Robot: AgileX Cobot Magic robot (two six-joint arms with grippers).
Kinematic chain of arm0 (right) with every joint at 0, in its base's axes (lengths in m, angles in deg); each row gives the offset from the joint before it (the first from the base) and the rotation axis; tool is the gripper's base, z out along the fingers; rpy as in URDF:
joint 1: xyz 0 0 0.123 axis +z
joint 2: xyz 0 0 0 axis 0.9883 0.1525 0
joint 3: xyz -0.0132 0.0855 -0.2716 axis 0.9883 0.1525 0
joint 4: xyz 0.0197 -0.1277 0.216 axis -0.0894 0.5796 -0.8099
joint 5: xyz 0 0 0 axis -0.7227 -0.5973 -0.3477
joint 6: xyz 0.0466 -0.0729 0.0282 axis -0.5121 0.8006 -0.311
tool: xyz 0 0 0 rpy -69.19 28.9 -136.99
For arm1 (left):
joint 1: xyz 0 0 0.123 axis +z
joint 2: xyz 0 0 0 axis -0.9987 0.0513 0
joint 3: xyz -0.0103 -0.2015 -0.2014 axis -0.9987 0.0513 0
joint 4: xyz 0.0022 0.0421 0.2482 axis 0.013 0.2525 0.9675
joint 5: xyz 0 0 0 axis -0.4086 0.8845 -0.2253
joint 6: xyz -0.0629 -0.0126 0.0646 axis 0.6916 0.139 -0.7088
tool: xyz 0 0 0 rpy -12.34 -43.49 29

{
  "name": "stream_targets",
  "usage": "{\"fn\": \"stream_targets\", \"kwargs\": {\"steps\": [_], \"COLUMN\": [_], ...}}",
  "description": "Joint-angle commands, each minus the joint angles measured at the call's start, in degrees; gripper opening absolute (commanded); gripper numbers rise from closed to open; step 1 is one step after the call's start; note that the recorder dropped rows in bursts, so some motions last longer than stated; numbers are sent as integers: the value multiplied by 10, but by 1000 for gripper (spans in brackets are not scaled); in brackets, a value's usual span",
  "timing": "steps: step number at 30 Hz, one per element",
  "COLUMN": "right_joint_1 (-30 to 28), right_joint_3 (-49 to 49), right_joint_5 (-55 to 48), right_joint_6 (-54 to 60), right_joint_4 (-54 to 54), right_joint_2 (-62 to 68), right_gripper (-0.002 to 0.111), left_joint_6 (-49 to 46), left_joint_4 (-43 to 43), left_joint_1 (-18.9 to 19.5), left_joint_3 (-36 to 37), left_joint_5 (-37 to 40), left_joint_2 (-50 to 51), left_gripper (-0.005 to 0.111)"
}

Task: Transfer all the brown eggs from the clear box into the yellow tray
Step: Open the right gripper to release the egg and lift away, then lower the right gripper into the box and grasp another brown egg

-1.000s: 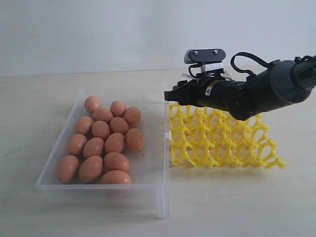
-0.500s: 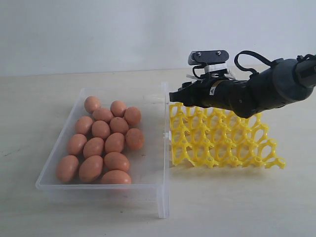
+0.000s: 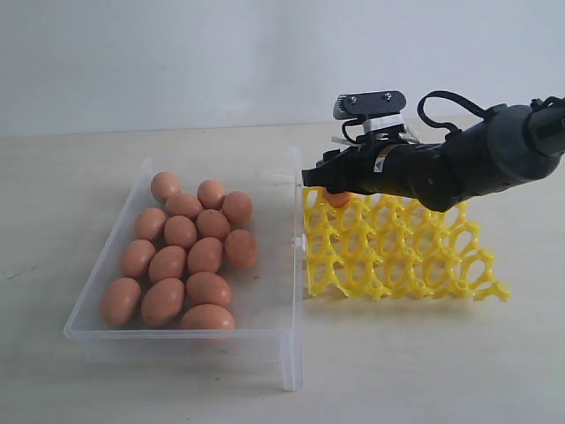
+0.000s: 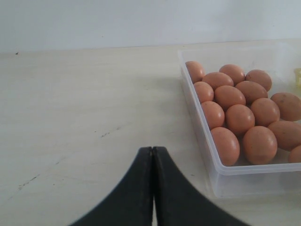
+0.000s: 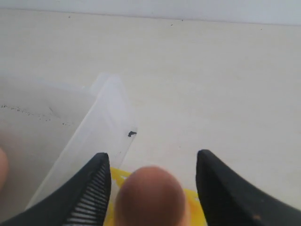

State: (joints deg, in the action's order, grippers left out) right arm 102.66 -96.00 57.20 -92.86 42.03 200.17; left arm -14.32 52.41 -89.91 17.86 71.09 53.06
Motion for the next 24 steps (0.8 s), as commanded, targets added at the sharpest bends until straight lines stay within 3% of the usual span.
{"fn": "stream_targets", "kwargs": {"steps": [1,12,16,17,20,24], "right_joint_1": [-2,0,41,57,110,168], "right_joint_3": [-7,-7,-20,-25,-30,-45], "right_joint_5": [-5,-44,-162,-204,-253,-317], "right_joint_6": [-1,-31,-30,-18,53,130], "right_joint_4": [3,6,30,36,36,-10], "right_joint_2": [0,-58,-119,-132,-158,-161], "right_gripper": [54,53,32,22,6,8], "left_joint_6": [1,1,1,1,1,1], "left_joint_4": [-1,-1,-1,-1,-1,-1], "left_joint_1": [1,1,1,1,1,1], "left_joint_3": [-2,-2,-2,-2,-2,-2], "left_joint_5": [-6,-6,-6,-6,-6,-6], "left_joint_2": [-3,-3,-3,-3,-3,-3], "left_gripper": [0,0,0,0,0,0]}}
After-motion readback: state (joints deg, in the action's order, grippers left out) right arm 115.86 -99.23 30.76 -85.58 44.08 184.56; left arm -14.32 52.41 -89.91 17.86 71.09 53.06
